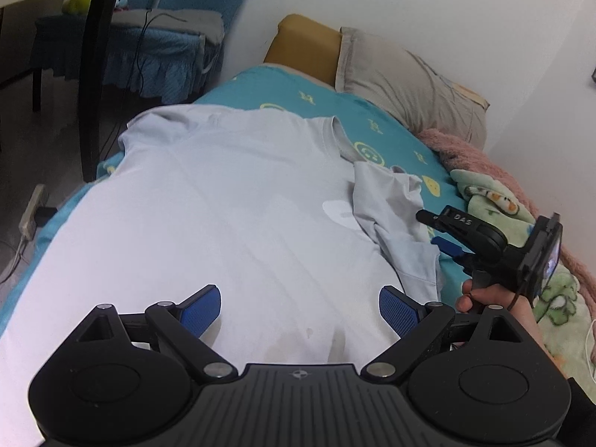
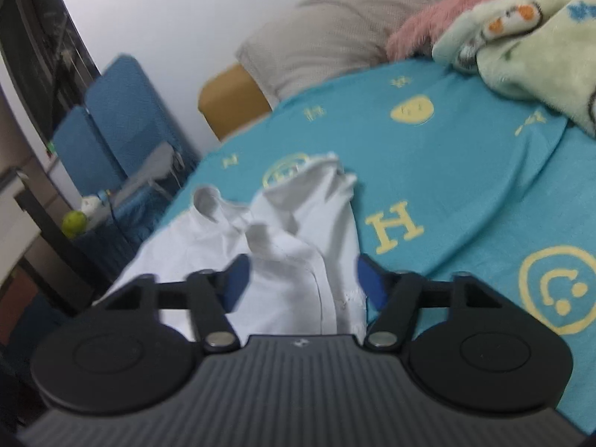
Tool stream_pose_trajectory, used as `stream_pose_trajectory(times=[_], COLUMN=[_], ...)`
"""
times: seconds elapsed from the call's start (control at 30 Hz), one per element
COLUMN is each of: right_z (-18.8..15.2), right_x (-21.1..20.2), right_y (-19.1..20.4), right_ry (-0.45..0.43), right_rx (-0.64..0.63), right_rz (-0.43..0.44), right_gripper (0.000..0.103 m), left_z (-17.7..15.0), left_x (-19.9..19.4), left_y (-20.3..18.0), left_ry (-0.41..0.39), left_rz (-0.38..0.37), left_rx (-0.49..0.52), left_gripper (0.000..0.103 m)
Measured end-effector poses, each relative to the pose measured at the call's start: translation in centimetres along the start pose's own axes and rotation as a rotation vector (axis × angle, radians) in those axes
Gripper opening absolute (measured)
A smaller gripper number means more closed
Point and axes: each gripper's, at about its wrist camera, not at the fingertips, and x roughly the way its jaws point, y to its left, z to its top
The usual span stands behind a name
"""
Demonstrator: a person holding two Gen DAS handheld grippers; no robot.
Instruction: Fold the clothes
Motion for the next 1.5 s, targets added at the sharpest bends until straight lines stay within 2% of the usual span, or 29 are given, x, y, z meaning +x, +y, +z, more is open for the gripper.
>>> stream_pose_trajectory(times=[0.03,0.13,0.2,0.4,0.53,0.73,0.83,0.93,1.03,1.13,1.2,1.3,1.33,1.37,1.4,1.43,1.47,1.5], right_z=[-0.1,-0.4,-0.3,2.3,4.3,5.6,6.2,7.8,8.9,8.6,8.0,5.4,4.3,2.9,1.6,0.1,-1.2,-2.0], right_x=[0.5,0.7,0.2,-2.8,-4.5,-5.9,-6.1,-5.6,-6.1,-8.0,-8.9,-10.5,-10.9,-11.2,-11.3,-11.4,-11.5,-11.4], right_y=[0.1,1.1,1.7,1.5,-0.4,-5.0,-6.5,-7.8,-9.7,-11.6,-13.0,-14.4,-14.7,-14.9,-15.0,-14.9,-14.9,-14.8], right_ry=[0.016,0.019,-0.004,-0.094,-0.116,-0.133,-0.166,-0.181,-0.199,-0.241,-0.204,-0.152,-0.136,-0.117,-0.1,-0.091,-0.084,-0.078], right_rx=[-0.012,-0.09,-0.145,-0.171,-0.18,-0.105,-0.111,-0.156,-0.125,-0.033,0.074,0.272,0.332,0.383,0.429,0.474,0.515,0.55], right_rz=[-0.014,-0.056,-0.084,-0.153,-0.229,-0.297,-0.369,-0.496,-0.571,-0.536,-0.481,-0.318,-0.262,-0.222,-0.193,-0.169,-0.154,-0.159], right_gripper=[0.047,0.007,0.006,0.005,0.003,0.003,0.003,0.003,0.004,0.006,0.007,0.008,0.009,0.018,0.032,0.067,0.087,0.086], left_z=[-0.1,-0.2,-0.2,-0.2,-0.2,-0.6,-0.7,-0.8,-0.8,-0.9,-1.0,-1.3,-1.4,-1.4,-1.5,-1.6,-1.6,-1.7], left_x=[0.2,0.5,0.5,-0.3,-0.3,0.5,0.7,0.8,1.0,1.2,1.1,0.6,0.5,0.3,0.1,0.1,0.1,0.0], left_y=[0.0,0.0,0.0,0.6,0.6,0.0,-0.1,-0.1,-0.3,-0.7,-0.9,-1.2,-1.2,-1.3,-1.2,-1.2,-1.2,-1.1], left_ry=[0.006,0.02,0.022,0.016,0.017,0.033,0.035,0.034,0.033,0.034,0.032,0.024,0.02,0.016,0.014,0.016,0.019,0.023], left_rz=[-0.003,-0.015,-0.025,-0.036,-0.029,-0.011,-0.003,0.007,0.015,0.024,0.023,0.013,0.014,0.014,0.016,0.018,0.02,0.021], left_rx=[-0.002,-0.005,-0.006,-0.018,-0.014,0.015,0.031,0.042,0.051,0.075,0.09,0.109,0.116,0.122,0.126,0.127,0.125,0.123], left_gripper=[0.094,0.093,0.093,0.093,0.093,0.093,0.093,0.093,0.093,0.093,0.093,0.093,0.093,0.093,0.093,0.093,0.093,0.093])
